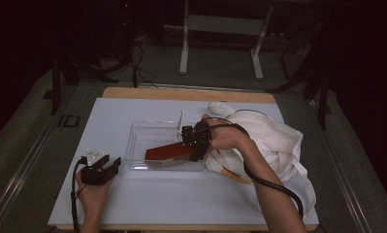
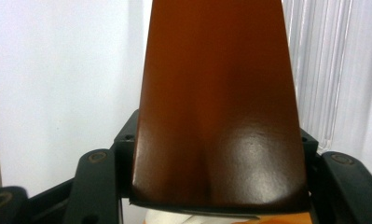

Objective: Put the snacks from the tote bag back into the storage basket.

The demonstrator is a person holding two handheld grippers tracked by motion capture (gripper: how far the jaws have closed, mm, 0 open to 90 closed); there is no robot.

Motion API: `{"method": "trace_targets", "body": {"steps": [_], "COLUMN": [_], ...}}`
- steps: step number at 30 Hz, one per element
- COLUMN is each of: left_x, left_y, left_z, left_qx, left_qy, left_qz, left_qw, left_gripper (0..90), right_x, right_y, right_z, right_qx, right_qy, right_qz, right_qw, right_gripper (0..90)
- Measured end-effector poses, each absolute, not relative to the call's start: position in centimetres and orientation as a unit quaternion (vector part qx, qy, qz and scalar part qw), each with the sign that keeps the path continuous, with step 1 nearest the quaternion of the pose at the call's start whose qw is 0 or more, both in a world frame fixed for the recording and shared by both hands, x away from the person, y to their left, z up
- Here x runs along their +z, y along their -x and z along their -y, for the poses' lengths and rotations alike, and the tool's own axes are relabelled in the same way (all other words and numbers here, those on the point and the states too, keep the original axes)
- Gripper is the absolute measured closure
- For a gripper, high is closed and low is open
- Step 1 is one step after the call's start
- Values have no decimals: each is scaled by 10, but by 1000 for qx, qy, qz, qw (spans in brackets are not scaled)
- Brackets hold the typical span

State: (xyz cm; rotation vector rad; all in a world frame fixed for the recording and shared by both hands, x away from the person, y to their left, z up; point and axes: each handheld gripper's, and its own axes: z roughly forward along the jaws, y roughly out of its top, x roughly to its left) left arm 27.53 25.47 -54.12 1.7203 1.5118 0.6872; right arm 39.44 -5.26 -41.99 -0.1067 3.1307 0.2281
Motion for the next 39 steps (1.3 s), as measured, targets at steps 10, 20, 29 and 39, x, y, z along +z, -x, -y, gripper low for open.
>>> {"method": "trace_targets", "body": {"steps": [10,20,29,39], "left_x": [-541,-541,-541,-541], "left_y": [-275,-275,-275,-275], "left_z": [-255,-255,-255,-254], "left_qx": [267,268,267,268], "left_qy": [-670,-670,-670,-669], "left_qz": [-588,-588,-588,-588], "left_qw": [366,366,366,366], "left_gripper": [519,519,518,519], "right_x": [-422,-423,-422,-420], "right_y": [-395,-394,-393,-394], "right_z": [54,59,61,64], "right_qx": [69,70,71,81], "right_qy": [30,23,22,20], "right_qz": [-997,-997,-997,-996], "right_qw": [-3,-10,-13,-12], "right_gripper": [379,332,318,318]}}
